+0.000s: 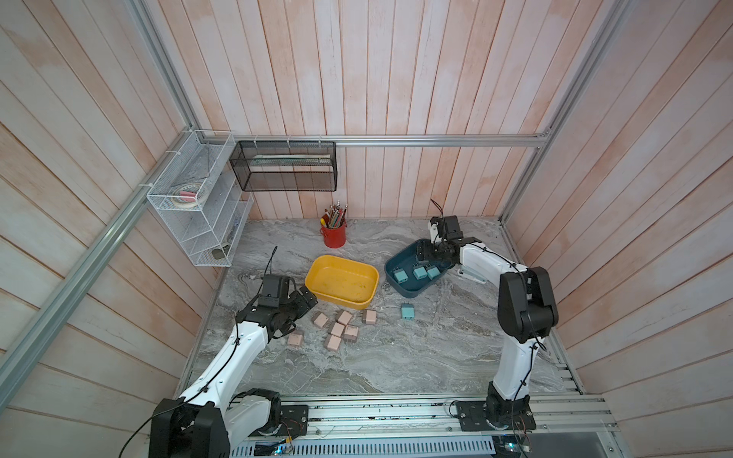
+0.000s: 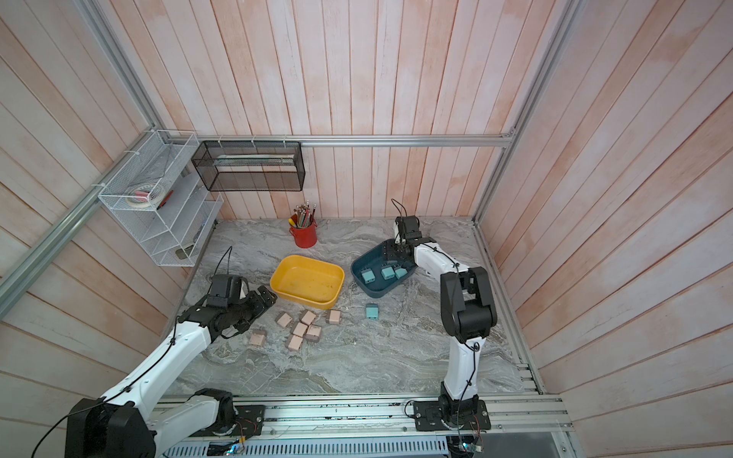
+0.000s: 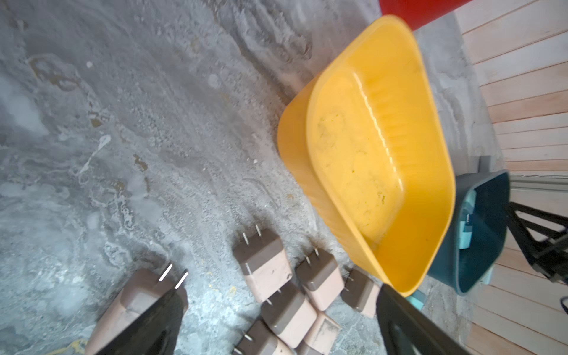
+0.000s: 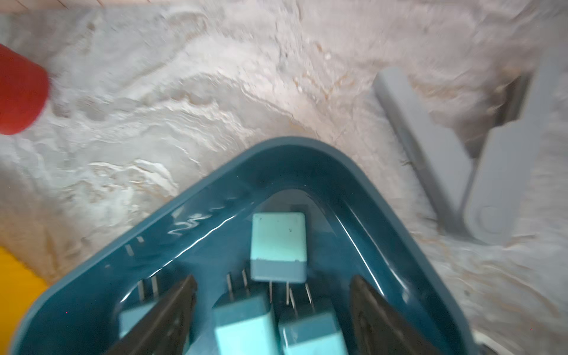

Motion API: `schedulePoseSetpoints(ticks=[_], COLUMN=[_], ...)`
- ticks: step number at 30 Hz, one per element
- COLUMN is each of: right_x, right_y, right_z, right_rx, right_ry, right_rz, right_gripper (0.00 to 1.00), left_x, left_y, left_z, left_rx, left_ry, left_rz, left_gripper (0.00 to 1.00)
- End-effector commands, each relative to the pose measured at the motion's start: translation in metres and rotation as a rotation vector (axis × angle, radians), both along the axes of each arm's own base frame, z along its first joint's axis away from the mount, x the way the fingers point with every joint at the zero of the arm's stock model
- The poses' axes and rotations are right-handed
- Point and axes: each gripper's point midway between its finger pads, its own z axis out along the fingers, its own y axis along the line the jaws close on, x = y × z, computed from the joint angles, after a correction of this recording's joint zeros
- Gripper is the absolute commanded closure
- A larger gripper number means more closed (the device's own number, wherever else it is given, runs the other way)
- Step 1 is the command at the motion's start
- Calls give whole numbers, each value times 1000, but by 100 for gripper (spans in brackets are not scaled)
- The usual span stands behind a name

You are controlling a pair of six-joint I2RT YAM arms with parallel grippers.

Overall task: Place the plugs by color into the storage box
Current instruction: Place the plug in the storage box, then pick up the plug from the center of the board.

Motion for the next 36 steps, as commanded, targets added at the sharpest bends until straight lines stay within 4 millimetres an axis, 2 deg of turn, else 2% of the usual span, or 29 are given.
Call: schedulePoseSetpoints(ticks=[1, 5, 7, 10, 12, 15, 18, 21, 25, 30, 34, 36], right_x=[-42, -108, -143, -186, -208, -229, -235, -231, -218, -202, -193, -189], right_y=[21, 52, 66, 75, 80, 85, 78, 66, 60, 60, 69, 74], right_z=[38, 30, 23, 3, -9, -31, -55, -73, -85, -103, -116, -122], right_rx=[-39, -59, -6, 50, 61, 72, 61, 23, 18, -5, -25, -23], right_ry=[-14, 83, 107, 172, 204, 250, 278, 290, 303, 329, 347, 355], right_rz=[44, 66, 46, 5, 0, -6, -36, -85, -106, -103, -81, -77], right_gripper=[18, 17, 17, 17, 17, 17, 18, 18, 18, 19, 21, 25], left_x=[3, -3, -10, -18, -23, -32, -42, -45, -46, -46, -48, -49], left_y=[2, 1, 0, -4, -5, -3, -3, -6, -6, -17, -15, -14], left_z=[22, 23, 23, 27, 28, 27, 22, 27, 33, 34, 42, 42], left_rx=[13, -3, -22, -54, -58, -44, -39, -59, -58, -99, -87, -75], left_ry=[-53, -63, -57, -48, -36, -28, -11, -12, -13, -22, -20, -15], left_rz=[-9, -8, -7, -9, -23, -33, -42, -53, -61, -114, -116, -119], left_gripper=[0, 0, 0, 0, 0, 0, 0, 0, 0, 0, 0, 0])
